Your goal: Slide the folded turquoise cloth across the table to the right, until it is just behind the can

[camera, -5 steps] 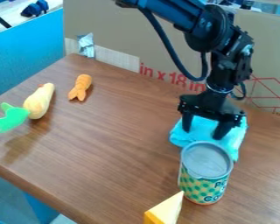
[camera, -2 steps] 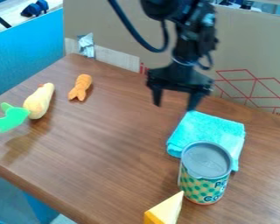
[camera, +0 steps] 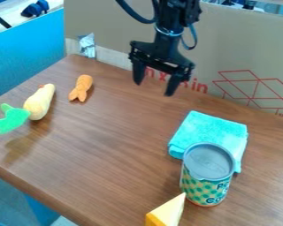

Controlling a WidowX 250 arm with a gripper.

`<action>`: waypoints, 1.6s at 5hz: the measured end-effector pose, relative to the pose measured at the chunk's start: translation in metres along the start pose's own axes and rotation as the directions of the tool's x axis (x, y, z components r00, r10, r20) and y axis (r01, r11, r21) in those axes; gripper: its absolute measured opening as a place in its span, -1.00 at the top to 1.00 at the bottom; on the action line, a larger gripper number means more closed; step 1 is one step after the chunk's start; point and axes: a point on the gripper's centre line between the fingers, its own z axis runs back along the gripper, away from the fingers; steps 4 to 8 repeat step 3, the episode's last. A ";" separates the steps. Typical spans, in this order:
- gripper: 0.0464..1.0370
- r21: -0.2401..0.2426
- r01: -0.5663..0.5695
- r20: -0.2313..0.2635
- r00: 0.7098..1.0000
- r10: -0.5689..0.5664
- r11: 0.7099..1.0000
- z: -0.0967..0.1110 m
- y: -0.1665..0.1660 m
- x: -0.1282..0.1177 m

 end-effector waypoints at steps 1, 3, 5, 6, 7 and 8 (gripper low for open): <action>-0.93 0.070 0.177 -0.025 0.984 -0.176 0.982 0.019 0.039 -0.028; -0.93 -0.043 0.284 -0.087 0.954 -0.287 0.958 0.023 0.062 -0.065; -0.93 -0.043 0.284 -0.087 0.954 -0.287 0.958 0.023 0.062 -0.065; -0.93 -0.043 0.284 -0.087 0.954 -0.287 0.958 0.023 0.062 -0.065; -0.93 -0.043 0.284 -0.087 0.954 -0.287 0.958 0.023 0.062 -0.065; -0.93 -0.043 0.284 -0.087 0.954 -0.287 0.958 0.023 0.062 -0.065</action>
